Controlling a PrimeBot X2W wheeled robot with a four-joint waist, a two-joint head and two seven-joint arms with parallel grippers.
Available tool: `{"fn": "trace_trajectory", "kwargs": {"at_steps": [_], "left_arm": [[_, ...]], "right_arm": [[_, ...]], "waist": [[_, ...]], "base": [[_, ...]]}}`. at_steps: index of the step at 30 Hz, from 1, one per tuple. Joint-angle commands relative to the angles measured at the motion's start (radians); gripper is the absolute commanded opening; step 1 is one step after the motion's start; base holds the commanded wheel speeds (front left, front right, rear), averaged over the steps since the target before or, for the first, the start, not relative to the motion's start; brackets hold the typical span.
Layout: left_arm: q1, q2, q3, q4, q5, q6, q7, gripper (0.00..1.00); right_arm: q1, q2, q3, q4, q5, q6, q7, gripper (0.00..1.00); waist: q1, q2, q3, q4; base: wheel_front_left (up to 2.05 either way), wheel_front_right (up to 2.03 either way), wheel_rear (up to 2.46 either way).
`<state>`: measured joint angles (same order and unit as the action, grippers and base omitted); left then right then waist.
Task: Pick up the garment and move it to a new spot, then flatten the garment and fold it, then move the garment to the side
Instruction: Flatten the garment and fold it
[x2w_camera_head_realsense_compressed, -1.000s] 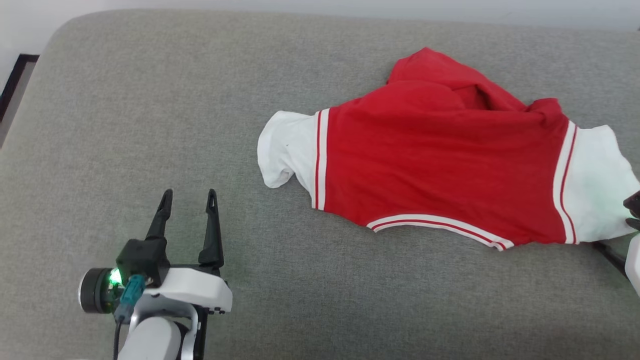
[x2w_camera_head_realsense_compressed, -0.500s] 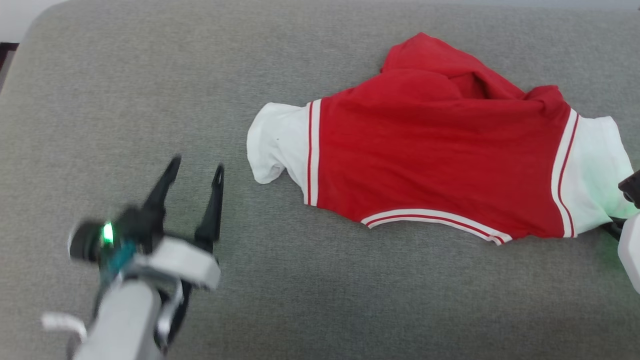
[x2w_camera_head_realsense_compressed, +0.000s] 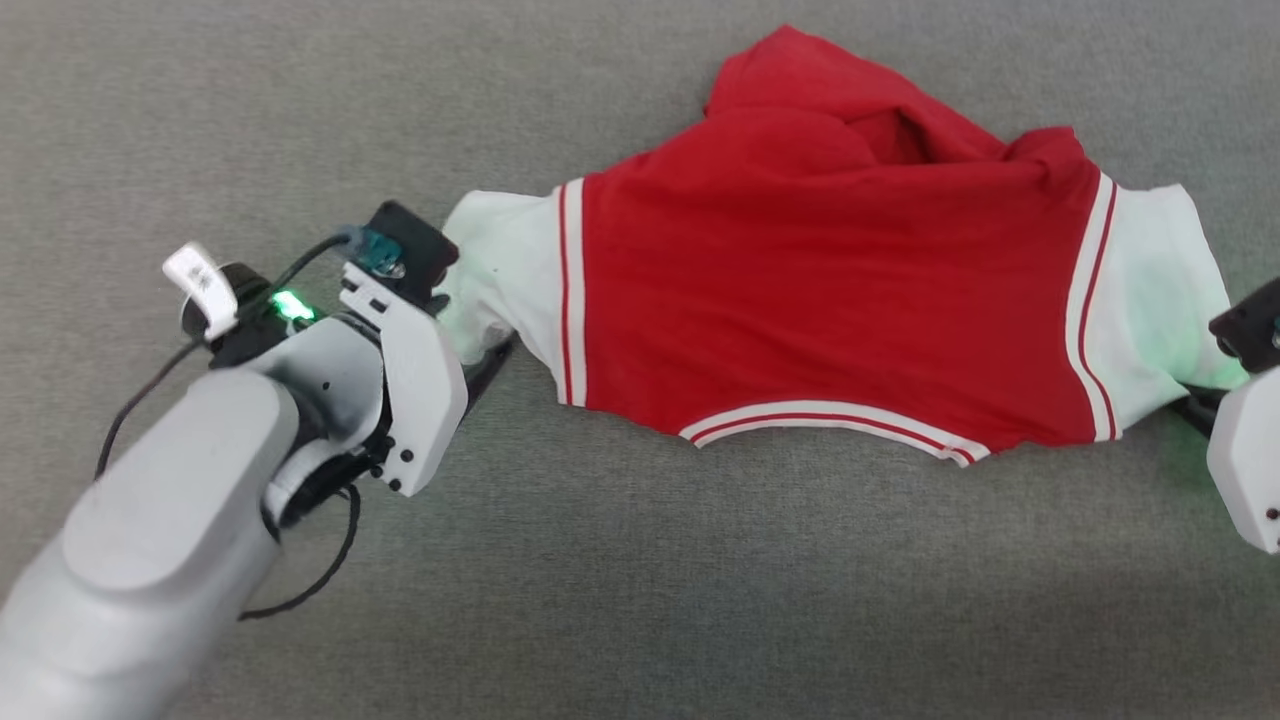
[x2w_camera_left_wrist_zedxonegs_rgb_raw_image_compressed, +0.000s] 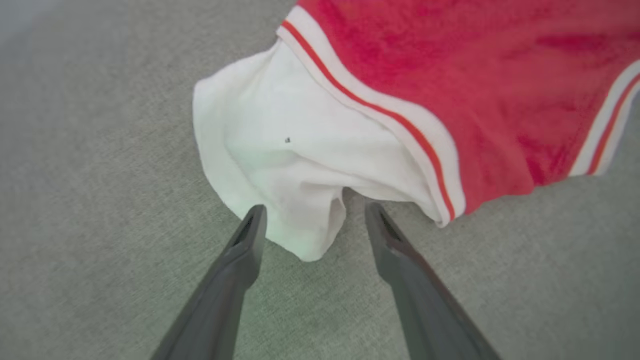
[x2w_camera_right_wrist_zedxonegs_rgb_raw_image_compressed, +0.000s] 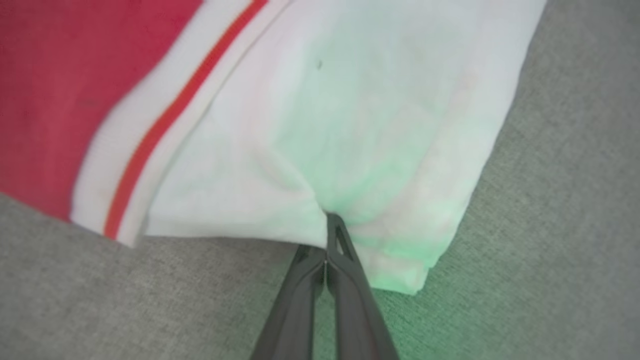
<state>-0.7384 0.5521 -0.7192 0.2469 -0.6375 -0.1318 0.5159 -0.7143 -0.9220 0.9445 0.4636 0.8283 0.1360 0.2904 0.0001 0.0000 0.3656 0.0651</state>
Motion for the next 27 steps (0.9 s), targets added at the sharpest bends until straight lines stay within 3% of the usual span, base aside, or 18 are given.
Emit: {"fn": "trace_trajectory", "kwargs": {"at_steps": [1,5,11,12,13,14,15,21,27], "left_arm": [[-0.047,0.012,-0.037,0.019,-0.039,0.003,0.031,1.0],[-0.093,0.024,-0.108,0.068,-0.097,0.003,0.071,1.0],[-0.167,0.006,-0.222,0.213,-0.158,0.003,0.005,1.0],[-0.17,-0.001,-0.234,0.233,-0.166,0.003,-0.01,0.86],[-0.172,-0.006,-0.248,0.248,-0.177,0.003,-0.024,0.41],[-0.172,-0.011,-0.261,0.26,-0.19,0.003,-0.04,0.06],[-0.17,-0.013,-0.268,0.27,-0.207,0.003,-0.057,0.0],[-0.157,0.017,-0.277,0.267,-0.286,0.003,-0.172,0.0],[-0.128,0.048,-0.214,0.214,-0.382,0.003,-0.309,0.0]], "right_arm": [[0.012,0.025,0.03,0.029,0.001,-0.01,0.016,0.0],[-0.003,0.026,0.04,0.023,0.004,-0.01,0.021,0.0],[-0.031,0.025,0.058,0.035,0.012,-0.015,0.013,0.0],[-0.032,0.026,0.059,0.038,0.016,-0.015,0.01,0.0],[-0.031,0.027,0.059,0.041,0.019,-0.015,0.001,0.0],[-0.028,0.028,0.052,0.044,0.023,-0.015,-0.012,0.0],[-0.024,0.028,0.045,0.048,0.029,-0.015,-0.026,0.0],[0.012,0.013,-0.024,0.059,0.046,-0.014,-0.145,0.0],[0.055,0.007,-0.144,0.022,0.075,-0.008,-0.276,0.0]], "waist": [[-0.0001,0.0,0.019,-0.014],[-0.0001,0.0,0.036,-0.025],[-0.0001,0.0,0.059,-0.043],[-0.0001,0.0,0.059,-0.045],[-0.0001,0.0,0.057,-0.046],[-0.0001,0.0,0.053,-0.047],[-0.0001,0.0,0.049,-0.047],[-0.0001,0.0,0.01,-0.042],[-0.0001,0.0,-0.015,-0.039]], "base": [[0.0,0.0,0.0],[0.0,0.0,0.0],[0.0,0.0,0.0],[0.0,0.0,0.0],[0.0,0.0,0.0],[0.0,0.0,0.0],[0.0,0.0,0.0],[0.0,0.0,0.0],[0.0,0.0,0.0]]}}
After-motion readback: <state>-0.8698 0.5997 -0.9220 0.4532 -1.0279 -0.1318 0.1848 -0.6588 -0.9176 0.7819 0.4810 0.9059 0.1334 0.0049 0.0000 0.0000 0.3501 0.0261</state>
